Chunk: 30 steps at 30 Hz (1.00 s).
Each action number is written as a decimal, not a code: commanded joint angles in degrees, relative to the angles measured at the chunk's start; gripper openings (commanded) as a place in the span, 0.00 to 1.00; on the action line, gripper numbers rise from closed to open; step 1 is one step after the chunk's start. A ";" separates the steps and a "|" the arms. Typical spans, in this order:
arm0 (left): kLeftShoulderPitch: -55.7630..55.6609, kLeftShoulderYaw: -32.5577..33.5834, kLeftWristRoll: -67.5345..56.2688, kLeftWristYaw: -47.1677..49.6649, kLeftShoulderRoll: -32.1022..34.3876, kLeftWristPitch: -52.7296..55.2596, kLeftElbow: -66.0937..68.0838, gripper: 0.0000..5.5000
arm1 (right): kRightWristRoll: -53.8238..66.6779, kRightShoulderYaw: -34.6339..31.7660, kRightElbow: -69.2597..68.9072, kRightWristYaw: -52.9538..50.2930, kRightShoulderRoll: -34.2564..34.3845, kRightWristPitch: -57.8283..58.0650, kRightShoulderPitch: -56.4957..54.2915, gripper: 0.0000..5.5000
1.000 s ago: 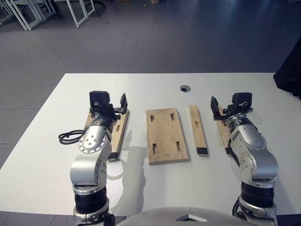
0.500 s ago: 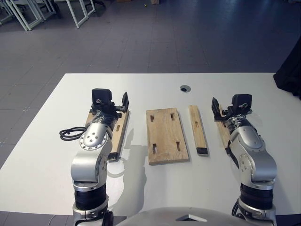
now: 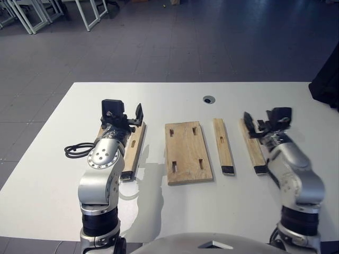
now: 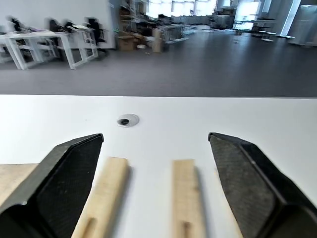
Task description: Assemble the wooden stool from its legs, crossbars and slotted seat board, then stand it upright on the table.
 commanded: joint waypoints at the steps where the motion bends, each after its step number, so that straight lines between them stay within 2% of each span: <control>1: 1.19 -0.31 0.55 0.26 -0.19 0.13 -0.62 0.70 | 6.18 -5.24 8.23 9.09 -7.19 2.12 -1.32 0.71; 5: 1.97 -0.61 0.76 0.75 -0.64 0.15 -1.04 0.70 | 4.99 -4.58 18.38 14.00 -13.06 -1.77 -3.01 0.71; 9: 1.60 -0.59 0.68 0.75 -0.66 0.11 -0.89 0.70 | 2.44 -3.68 26.23 14.93 -15.18 -7.38 -3.44 0.71; 20: -0.63 -0.49 0.39 0.18 -0.06 0.06 0.15 0.70 | -2.30 0.83 38.32 14.00 -13.64 -17.44 -1.16 0.71; 30: -0.53 -0.48 0.56 0.78 -0.71 -0.18 -0.09 0.70 | -4.06 4.94 45.42 15.10 -12.17 -21.45 -2.41 0.71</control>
